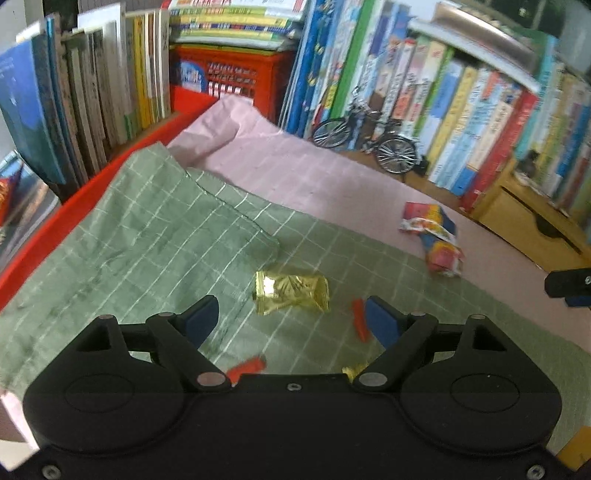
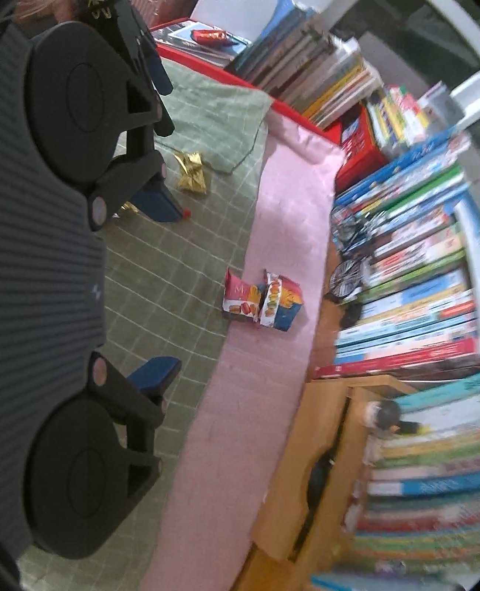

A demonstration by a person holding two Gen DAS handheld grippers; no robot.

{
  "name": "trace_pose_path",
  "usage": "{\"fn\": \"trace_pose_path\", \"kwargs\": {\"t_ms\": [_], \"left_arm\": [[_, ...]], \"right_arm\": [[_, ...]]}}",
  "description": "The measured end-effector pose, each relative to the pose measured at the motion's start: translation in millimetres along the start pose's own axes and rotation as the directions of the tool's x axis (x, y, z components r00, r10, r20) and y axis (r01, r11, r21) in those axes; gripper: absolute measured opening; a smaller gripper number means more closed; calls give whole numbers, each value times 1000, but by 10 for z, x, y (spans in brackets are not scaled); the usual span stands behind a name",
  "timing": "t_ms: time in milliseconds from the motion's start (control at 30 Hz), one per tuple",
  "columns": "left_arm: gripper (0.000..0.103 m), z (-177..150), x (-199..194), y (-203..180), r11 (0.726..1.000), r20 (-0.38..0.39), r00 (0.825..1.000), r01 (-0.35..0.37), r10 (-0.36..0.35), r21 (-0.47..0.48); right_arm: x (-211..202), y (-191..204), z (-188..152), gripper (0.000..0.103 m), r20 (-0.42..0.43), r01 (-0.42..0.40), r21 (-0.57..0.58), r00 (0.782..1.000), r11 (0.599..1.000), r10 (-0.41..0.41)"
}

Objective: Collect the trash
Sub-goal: 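Grasp the colourful snack packet with the right gripper while the left grasps the gold candy wrapper, then carry the snack packet and gold wrapper over the black bin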

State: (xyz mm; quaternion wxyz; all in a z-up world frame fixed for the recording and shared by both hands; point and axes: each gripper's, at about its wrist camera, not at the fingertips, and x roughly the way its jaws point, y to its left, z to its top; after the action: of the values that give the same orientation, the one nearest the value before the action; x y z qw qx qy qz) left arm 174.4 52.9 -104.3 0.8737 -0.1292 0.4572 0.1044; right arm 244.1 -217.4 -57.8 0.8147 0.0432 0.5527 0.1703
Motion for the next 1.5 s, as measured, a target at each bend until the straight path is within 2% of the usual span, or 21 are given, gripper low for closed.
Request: {"fn": "trace_pose_path", "kwargs": {"t_ms": [67,200,433,533,567,667,733,767,800,833,1100,1500], "left_arm": [[86,62,187,26,1000,-10,1000,15,-16,-25],[86,150,527,56,999,-44,999,-7,5,-41],[86,121,890,43,999,-92,996,-20,17,-30],[76,87,967,48,999,-109,994,9,-13,-35],[68,79,993,51,999,-113,993,23,-27,-37],[53,61,1012,55,998,-115,992,43,-48,-46],[52,54,994,40,998,-105,993,42,-46,-38],[49,51,974,33,998,-100,994,49,-52,-34],[47,50,948,24,998,-98,993,59,-62,-31],[47,48,922,13,997,-98,993,67,-69,-26],[44,63,622,-105,994,-47,993,108,-107,18],[42,26,144,-275,984,-24,987,162,-161,67]], "right_arm": [[212,-77,158,87,-57,-3,35,998,999,5],[638,-157,455,87,-161,2,80,987,997,11],[1210,-40,795,87,-243,45,48,970,998,-32],[1421,-30,873,87,-271,67,58,961,996,-49],[1478,-35,882,86,-278,73,67,959,995,-51],[1568,-48,882,72,-273,78,81,961,994,-53],[1594,-59,854,62,-277,68,92,960,993,-40],[1597,-60,840,49,-282,66,95,959,993,-36],[1599,-64,817,42,-288,67,98,957,993,-36],[1597,-68,802,40,-288,71,99,957,993,-40],[1316,-85,664,40,-258,24,113,966,993,6],[797,28,365,40,-221,-12,89,975,996,31]]}}
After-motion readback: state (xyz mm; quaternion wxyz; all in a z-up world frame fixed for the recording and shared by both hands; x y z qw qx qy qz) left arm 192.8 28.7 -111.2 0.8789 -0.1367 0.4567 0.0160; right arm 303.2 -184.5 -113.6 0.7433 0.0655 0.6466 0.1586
